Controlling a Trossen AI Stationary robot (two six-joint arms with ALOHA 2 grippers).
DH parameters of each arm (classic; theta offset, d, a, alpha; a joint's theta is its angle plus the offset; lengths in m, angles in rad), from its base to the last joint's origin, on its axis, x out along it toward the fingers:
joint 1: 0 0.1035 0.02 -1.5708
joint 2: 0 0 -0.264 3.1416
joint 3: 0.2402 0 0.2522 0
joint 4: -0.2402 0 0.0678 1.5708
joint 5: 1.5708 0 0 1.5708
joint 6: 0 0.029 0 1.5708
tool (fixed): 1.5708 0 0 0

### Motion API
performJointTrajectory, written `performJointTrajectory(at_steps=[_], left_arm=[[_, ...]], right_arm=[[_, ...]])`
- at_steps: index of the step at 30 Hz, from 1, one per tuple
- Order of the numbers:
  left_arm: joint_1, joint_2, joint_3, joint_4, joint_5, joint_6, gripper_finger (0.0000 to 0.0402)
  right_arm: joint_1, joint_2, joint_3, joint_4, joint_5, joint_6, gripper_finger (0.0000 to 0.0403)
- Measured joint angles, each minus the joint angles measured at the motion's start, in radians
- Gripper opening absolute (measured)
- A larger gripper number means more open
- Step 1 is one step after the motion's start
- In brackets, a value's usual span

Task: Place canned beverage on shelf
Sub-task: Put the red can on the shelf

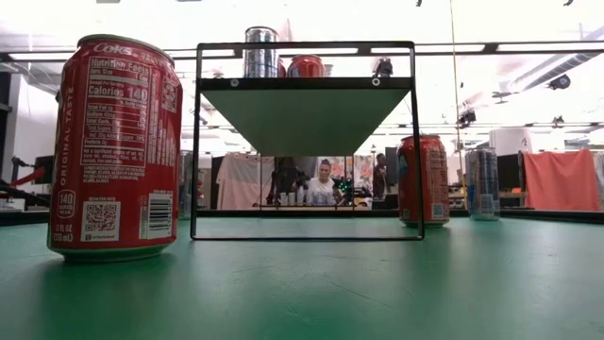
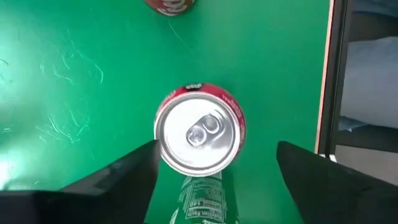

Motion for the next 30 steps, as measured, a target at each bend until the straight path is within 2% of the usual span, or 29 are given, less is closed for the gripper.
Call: performJointTrajectory(at_steps=[5, 19, 30], left_arm=[[-0.003, 0.0, -0.004, 0.003, -0.027, 0.002, 0.0332], [-0.016, 0.0, -0.101, 0.052, -0.086, 0.027, 0.0334], [-0.025, 0.0, -0.254, 0.23, -0.096, 0.023, 0.0334]], right_arm=[[0.0, 0.0, -0.004, 0.022, 0.0, -0.002, 0.0009], [-0.001, 0.0, -0.005, 0.054, 0.0, 0.001, 0.0009], [-0.003, 0.0, -0.005, 0.083, 0.0, 0.001, 0.0009]])
